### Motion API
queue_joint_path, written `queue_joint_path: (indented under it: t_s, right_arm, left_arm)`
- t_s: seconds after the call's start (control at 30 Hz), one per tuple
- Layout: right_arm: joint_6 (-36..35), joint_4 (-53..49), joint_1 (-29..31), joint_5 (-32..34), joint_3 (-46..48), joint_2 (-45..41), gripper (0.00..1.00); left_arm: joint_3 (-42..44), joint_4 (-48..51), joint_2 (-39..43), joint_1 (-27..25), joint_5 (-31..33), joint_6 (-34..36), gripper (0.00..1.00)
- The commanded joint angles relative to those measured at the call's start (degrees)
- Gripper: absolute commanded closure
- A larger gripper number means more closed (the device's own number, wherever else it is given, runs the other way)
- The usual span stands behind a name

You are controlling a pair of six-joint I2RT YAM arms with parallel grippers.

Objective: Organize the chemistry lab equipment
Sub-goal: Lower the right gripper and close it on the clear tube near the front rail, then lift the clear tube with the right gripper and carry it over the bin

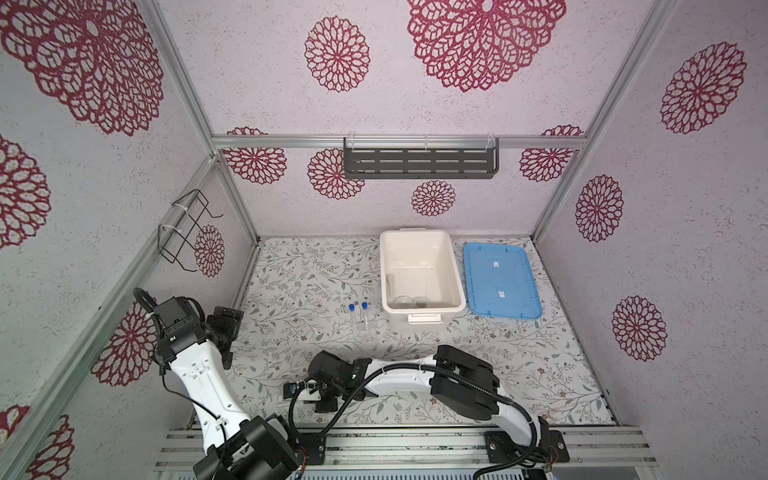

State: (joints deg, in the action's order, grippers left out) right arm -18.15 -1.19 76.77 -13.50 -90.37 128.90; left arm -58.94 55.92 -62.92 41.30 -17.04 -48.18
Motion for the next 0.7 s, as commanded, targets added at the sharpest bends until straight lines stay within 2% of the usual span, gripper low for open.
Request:
queue_joint_path:
  t_s: [0.0,0.43,0.67]
  right_arm:
    - [6.70,0.02,-0.62,1.23,2.71,-6.34,0.93]
    - [13.59,2.17,-0.75,9.18,20.74,-25.80,0.93]
    - [20.20,1.01,-2.97,15.22,28.05,-39.61,0.93]
  left_arm:
    - [-0.31,-1.08,0.06,0.29,0.00,-0.42,0.03]
    - [3.28,-3.71,0.69,0.24,-3.02,-2.31,0.03]
    - [6.07,-6.72,1.20,-0.39,-8.77,-1.15,0.02]
